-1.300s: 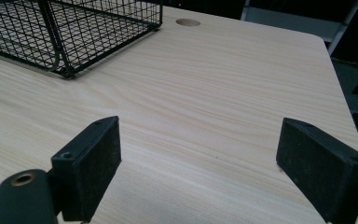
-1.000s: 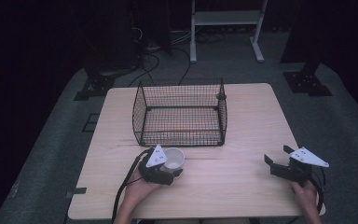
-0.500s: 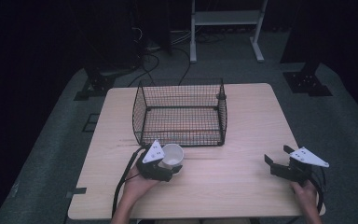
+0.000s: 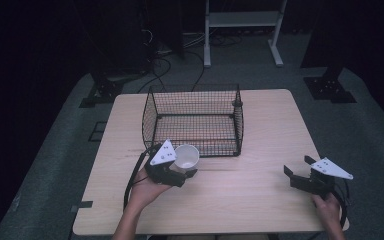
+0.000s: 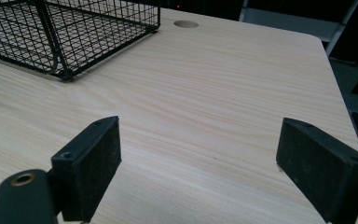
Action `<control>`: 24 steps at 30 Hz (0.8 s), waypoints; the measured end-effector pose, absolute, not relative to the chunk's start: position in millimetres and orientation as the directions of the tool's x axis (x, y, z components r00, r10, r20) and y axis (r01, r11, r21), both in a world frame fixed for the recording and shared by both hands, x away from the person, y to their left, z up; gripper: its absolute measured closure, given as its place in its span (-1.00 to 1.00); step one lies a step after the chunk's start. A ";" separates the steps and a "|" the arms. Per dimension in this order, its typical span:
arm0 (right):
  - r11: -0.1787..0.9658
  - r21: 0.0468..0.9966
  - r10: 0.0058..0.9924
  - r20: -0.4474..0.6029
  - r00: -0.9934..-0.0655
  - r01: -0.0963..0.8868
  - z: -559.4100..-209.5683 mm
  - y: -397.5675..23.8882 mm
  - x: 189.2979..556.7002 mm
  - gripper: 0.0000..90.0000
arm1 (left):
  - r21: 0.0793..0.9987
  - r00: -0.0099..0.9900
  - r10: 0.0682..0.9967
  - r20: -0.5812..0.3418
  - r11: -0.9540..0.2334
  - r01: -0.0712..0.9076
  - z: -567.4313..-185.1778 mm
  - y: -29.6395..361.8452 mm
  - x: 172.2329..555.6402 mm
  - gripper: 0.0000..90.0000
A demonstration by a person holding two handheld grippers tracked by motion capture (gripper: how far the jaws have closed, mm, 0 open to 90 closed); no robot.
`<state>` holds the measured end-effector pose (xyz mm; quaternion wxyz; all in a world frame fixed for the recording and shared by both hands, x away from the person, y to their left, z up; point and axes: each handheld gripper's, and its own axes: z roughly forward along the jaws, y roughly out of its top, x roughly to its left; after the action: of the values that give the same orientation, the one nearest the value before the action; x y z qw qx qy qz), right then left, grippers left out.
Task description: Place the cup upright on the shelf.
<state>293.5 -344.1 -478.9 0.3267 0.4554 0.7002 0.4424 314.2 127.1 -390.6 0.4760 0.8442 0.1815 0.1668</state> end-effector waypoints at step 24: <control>0.185 0.919 0.927 -0.046 -0.371 0.348 -478.8 -345.0 293.4 -0.71 | 0.865 0.895 0.432 0.111 -0.485 0.127 -345.3 118.7 339.7 -0.54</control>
<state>293.4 -345.0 -478.8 0.3250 0.4569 0.6978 0.4458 339.7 118.7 -345.3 0.4799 0.8470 0.1648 0.1588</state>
